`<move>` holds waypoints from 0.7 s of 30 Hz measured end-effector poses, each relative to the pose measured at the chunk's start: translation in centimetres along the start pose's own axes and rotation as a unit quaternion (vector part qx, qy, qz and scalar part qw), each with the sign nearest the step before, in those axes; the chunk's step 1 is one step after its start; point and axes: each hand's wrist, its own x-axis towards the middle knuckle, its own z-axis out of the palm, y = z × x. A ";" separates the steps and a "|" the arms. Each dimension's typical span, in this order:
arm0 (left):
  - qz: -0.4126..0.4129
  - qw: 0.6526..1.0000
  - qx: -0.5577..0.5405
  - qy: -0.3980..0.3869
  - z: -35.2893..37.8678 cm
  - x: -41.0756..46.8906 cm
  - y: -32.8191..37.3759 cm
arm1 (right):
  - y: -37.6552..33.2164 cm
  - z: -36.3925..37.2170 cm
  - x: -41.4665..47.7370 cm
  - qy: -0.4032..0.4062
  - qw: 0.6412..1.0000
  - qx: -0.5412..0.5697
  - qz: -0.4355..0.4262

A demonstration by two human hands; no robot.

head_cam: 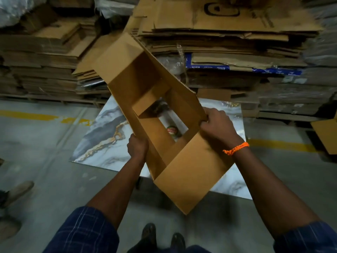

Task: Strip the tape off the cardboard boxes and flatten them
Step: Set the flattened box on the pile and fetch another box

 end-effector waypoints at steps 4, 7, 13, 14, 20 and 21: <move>0.083 0.996 0.030 -0.007 -0.7 0.2 2.2 | -0.1 -1.0 1.3 0.077 0.996 -0.010 0.053; 0.154 0.986 0.038 -0.044 -0.3 -0.1 4.0 | -0.8 -2.2 1.3 0.112 0.992 -0.063 0.021; 0.234 0.938 0.130 -0.219 1.7 -1.6 4.0 | -3.4 -3.0 0.5 0.096 0.960 -0.262 0.008; 0.219 0.934 0.101 -0.263 1.8 -2.1 3.5 | -4.0 -1.7 -0.2 0.063 0.959 -0.277 0.007; -0.099 0.753 -0.548 -0.351 -1.4 -5.5 -1.4 | -7.4 6.7 -4.3 -0.033 0.958 -0.286 -0.012; -0.081 0.726 -0.595 -0.336 -2.0 -5.6 -1.6 | -8.4 7.8 -4.7 -0.027 0.954 -0.298 -0.031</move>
